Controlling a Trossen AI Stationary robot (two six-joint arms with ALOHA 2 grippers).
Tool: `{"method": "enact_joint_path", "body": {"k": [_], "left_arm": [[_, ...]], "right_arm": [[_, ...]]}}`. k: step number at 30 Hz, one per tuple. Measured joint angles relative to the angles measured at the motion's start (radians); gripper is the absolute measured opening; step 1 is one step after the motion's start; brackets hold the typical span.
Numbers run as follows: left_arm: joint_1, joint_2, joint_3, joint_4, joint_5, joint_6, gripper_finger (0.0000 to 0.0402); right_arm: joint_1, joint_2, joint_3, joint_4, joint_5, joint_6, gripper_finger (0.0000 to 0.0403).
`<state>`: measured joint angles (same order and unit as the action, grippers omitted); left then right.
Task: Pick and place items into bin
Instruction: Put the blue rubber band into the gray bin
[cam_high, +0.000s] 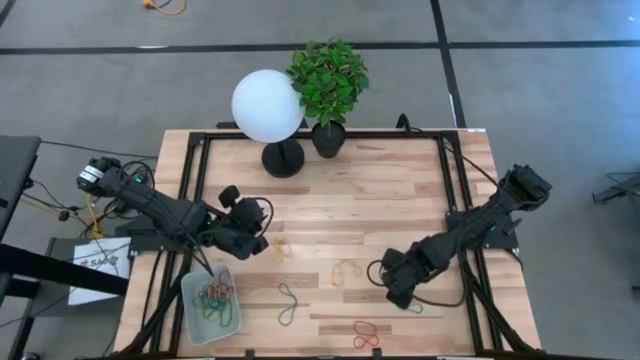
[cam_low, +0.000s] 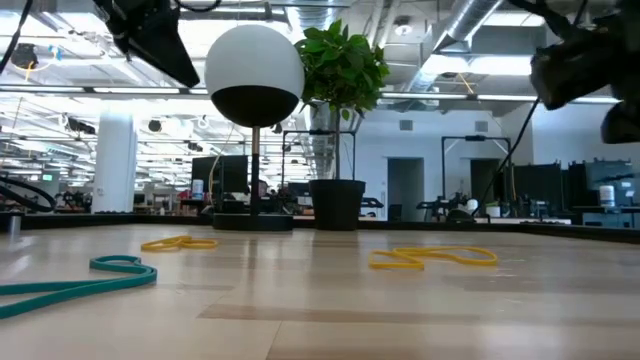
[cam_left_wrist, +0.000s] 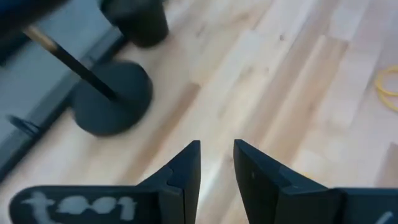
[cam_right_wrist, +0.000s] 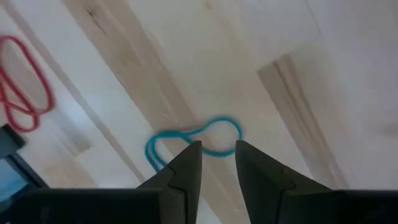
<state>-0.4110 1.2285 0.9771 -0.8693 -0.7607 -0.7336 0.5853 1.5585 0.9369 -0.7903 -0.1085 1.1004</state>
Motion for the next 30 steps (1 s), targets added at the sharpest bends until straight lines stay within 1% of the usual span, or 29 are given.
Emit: {"method": "enact_joint_path", "body": {"k": [1, 3, 8, 12, 15, 20, 25, 28, 30], "left_arm": [[0.006, 0.0, 0.0, 0.0, 0.024, -0.016, 0.0086], [0.01, 0.0, 0.0, 0.0, 0.038, -0.049, 0.0086], [0.007, 0.0, 0.0, -0.002, 0.02, -0.068, 0.0086], [0.007, 0.0, 0.0, -0.003, 0.02, -0.076, 0.0086], [0.007, 0.0, 0.0, -0.004, 0.02, -0.076, 0.0086], [0.007, 0.0, 0.0, -0.004, 0.018, -0.076, 0.0086], [0.007, 0.0, 0.0, -0.007, 0.015, -0.076, 0.0086], [0.007, 0.0, 0.0, -0.006, 0.015, -0.076, 0.0086], [0.007, 0.0, 0.0, -0.006, 0.015, -0.076, 0.0086]], "right_arm": [[0.011, 0.0, -0.001, -0.005, 0.002, 0.013, 0.0092], [0.029, 0.0, -0.002, -0.012, 0.005, 0.029, 0.0092], [0.052, 0.002, -0.036, -0.004, 0.028, 0.073, 0.0092], [0.054, 0.036, -0.063, -0.017, 0.037, 0.104, 0.0092], [0.054, 0.076, -0.071, 0.057, 0.028, 0.093, 0.0092], [0.053, 0.128, -0.067, 0.058, -0.021, 0.07, 0.0092], [0.053, 0.152, -0.066, 0.052, -0.014, 0.045, 0.0092], [0.052, 0.153, -0.066, 0.052, -0.001, 0.03, 0.0077], [0.044, 0.153, -0.066, 0.055, -0.006, 0.0, 0.0051]]}}
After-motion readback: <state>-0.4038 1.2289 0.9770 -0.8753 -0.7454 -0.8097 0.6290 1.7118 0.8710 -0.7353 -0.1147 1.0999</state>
